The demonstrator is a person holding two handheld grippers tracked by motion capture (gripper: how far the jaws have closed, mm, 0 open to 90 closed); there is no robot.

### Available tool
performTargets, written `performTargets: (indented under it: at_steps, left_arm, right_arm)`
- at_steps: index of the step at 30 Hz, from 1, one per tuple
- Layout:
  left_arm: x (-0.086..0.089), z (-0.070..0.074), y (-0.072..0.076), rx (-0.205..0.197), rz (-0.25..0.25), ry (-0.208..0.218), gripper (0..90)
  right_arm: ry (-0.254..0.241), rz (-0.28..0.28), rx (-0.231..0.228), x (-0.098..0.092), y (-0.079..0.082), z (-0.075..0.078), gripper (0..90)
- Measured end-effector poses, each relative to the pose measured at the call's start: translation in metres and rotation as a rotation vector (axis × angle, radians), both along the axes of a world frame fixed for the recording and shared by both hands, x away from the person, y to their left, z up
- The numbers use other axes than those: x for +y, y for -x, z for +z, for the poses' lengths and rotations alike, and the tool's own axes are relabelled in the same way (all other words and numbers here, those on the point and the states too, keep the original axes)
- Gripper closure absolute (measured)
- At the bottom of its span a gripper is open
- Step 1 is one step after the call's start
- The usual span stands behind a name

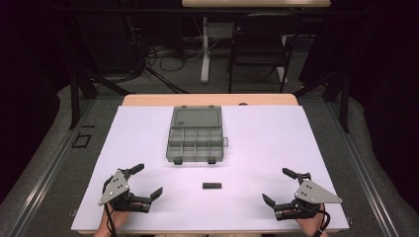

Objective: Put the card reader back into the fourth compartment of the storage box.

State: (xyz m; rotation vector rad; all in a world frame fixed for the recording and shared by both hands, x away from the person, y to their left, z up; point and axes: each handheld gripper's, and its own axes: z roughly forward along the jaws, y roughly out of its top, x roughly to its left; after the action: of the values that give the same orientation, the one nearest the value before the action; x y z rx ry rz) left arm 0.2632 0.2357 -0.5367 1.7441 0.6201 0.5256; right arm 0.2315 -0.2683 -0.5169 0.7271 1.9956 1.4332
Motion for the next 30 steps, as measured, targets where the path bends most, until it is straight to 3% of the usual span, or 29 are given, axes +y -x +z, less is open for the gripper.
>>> performTargets:
  at_steps: [7, 13, 21, 30]
  left_arm:
    - [-0.003, -0.001, -0.003, 0.012, -0.02, -0.026, 0.0]
    - [-0.002, -0.001, -0.003, 0.019, -0.006, -0.025, 0.0]
    - [-0.002, 0.0, -0.004, 0.019, -0.002, -0.038, 0.0]
    - [-0.003, 0.0, -0.005, 0.029, -0.003, -0.035, 0.0]
  right_arm:
    - [0.003, 0.003, 0.018, 0.0, -0.002, 0.0, 0.0]
    - [0.01, 0.002, 0.022, 0.002, -0.006, 0.0, 0.0]
    - [0.052, 0.045, 0.021, 0.016, -0.018, 0.002, 0.0]
    - [0.063, 0.092, 0.041, 0.028, -0.026, 0.004, 0.0]
